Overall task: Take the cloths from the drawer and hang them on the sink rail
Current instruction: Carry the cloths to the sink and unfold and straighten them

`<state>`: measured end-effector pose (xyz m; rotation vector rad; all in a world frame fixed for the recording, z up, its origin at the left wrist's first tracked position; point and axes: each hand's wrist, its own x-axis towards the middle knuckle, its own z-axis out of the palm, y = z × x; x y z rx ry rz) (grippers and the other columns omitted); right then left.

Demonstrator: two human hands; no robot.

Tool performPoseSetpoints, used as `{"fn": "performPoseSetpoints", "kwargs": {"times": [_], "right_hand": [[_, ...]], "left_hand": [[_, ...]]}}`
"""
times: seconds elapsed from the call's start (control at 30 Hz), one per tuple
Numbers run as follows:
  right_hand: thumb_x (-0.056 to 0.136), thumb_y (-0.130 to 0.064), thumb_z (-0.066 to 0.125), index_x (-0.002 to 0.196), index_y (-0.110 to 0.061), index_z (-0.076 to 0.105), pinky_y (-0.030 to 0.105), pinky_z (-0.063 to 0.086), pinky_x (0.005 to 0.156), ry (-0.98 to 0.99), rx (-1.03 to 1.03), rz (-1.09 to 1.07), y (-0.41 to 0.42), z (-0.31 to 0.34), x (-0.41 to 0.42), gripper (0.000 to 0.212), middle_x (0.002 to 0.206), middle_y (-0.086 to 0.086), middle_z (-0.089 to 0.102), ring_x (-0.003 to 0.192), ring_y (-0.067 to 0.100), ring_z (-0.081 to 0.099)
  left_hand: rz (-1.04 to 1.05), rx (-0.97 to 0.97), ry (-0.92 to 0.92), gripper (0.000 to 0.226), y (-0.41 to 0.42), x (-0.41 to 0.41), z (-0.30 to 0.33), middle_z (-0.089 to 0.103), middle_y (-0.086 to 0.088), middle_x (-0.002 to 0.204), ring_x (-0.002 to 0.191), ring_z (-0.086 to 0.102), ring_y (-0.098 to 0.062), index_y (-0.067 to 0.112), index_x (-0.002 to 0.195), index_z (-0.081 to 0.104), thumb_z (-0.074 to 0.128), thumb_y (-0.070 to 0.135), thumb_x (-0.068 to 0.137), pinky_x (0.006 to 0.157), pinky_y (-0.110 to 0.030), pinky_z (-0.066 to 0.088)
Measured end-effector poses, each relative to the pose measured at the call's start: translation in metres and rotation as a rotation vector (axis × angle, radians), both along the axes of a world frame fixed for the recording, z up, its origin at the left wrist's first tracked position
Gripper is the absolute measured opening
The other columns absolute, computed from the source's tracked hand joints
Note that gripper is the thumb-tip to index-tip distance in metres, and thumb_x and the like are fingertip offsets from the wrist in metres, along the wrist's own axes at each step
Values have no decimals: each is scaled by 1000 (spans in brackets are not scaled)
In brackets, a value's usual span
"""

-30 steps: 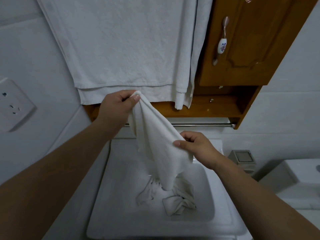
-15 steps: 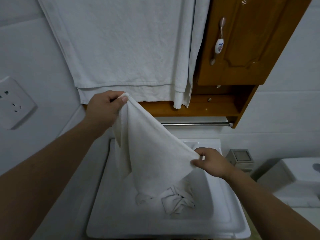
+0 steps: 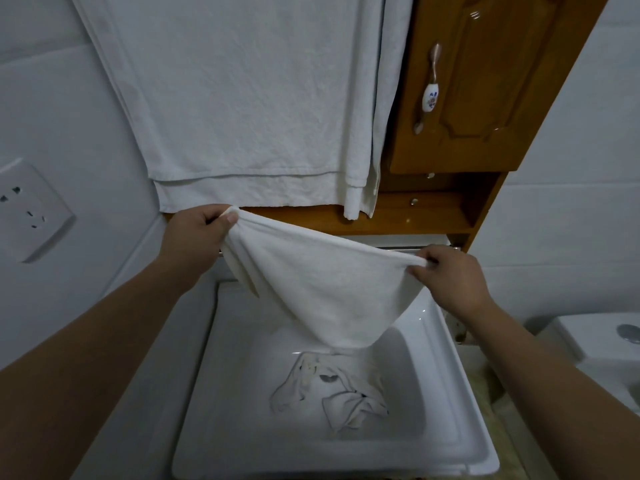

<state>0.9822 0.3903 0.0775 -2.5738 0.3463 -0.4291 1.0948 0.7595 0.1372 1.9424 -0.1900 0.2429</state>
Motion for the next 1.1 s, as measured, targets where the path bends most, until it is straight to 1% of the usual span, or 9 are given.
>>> {"fn": "performPoseSetpoints", "kwargs": {"times": [0.1, 0.17, 0.27, 0.47, 0.53, 0.67, 0.83, 0.97, 1.1], "right_hand": [[85, -37, 74, 88, -30, 67, 25, 45, 67, 80, 170, 107, -2, 4, -2, 10, 88, -14, 62, 81, 8, 57], [91, -32, 68, 86, -34, 67, 23, 43, 67, 164, 192, 214, -3, 3, -5, 5, 90, -13, 65, 84, 8, 58], [95, -20, 63, 90, -34, 69, 17, 41, 70, 262, 163, 292, -3, 3, -8, 16, 92, -18, 64, 85, 5, 58], [89, -22, 71, 78, -30, 63, 21, 41, 60, 107, -10, 98, 12, 6, -3, 16, 82, -10, 62, 75, 8, 57], [86, -18, 72, 72, -27, 56, 21, 35, 55, 30, -27, 66, 14, 8, -2, 23, 76, -8, 59, 69, 10, 53], [80, -10, 72, 62, -21, 42, 27, 34, 54, -63, -62, 89, 12, 12, -4, 37, 71, -4, 50, 66, 13, 47], [84, -5, 66, 66, -23, 47, 29, 50, 69, -35, 85, 216, 15, 8, -7, 33, 83, -6, 62, 80, 17, 60], [90, -26, 70, 89, -31, 58, 18, 39, 60, 47, -2, 215, 10, -5, -9, 13, 79, -14, 58, 73, 6, 55], [94, -43, 61, 88, -30, 61, 25, 41, 58, 138, -195, 177, 0, -21, -12, 15, 72, -12, 57, 67, 6, 53]], "left_hand": [[1, -14, -4, 12, 1, -1, 3, 69, 24, 69, 60, 61, 8, 33, 92, 74, 63, 29, 93, 46, -13, 45], [8, -11, -3, 12, 1, -1, 4, 69, 23, 70, 61, 61, 7, 32, 93, 75, 63, 30, 93, 48, -17, 47], [22, 17, -19, 17, 2, -1, 6, 71, 22, 78, 73, 63, 2, 28, 101, 76, 62, 33, 92, 65, -26, 51], [-1, -6, -5, 21, -4, -4, 9, 73, 12, 94, 92, 68, -12, 24, 106, 75, 63, 34, 91, 87, -45, 56], [-7, -9, -16, 19, -7, -5, 11, 74, 12, 94, 93, 68, -13, 25, 104, 76, 63, 33, 91, 88, -46, 56], [4, 11, -27, 17, -9, -4, 13, 72, 23, 88, 84, 67, 2, 29, 101, 76, 62, 32, 92, 85, -37, 57], [14, 15, -37, 19, -10, -2, 12, 69, 31, 84, 83, 65, 8, 27, 104, 76, 62, 33, 92, 79, -28, 54], [45, -25, -27, 18, -8, 2, 15, 72, 21, 85, 81, 66, -1, 28, 103, 76, 63, 34, 91, 70, -27, 51], [18, 2, -26, 19, -8, 2, 15, 72, 16, 91, 86, 67, -8, 27, 104, 76, 64, 35, 91, 71, -30, 51]]}}
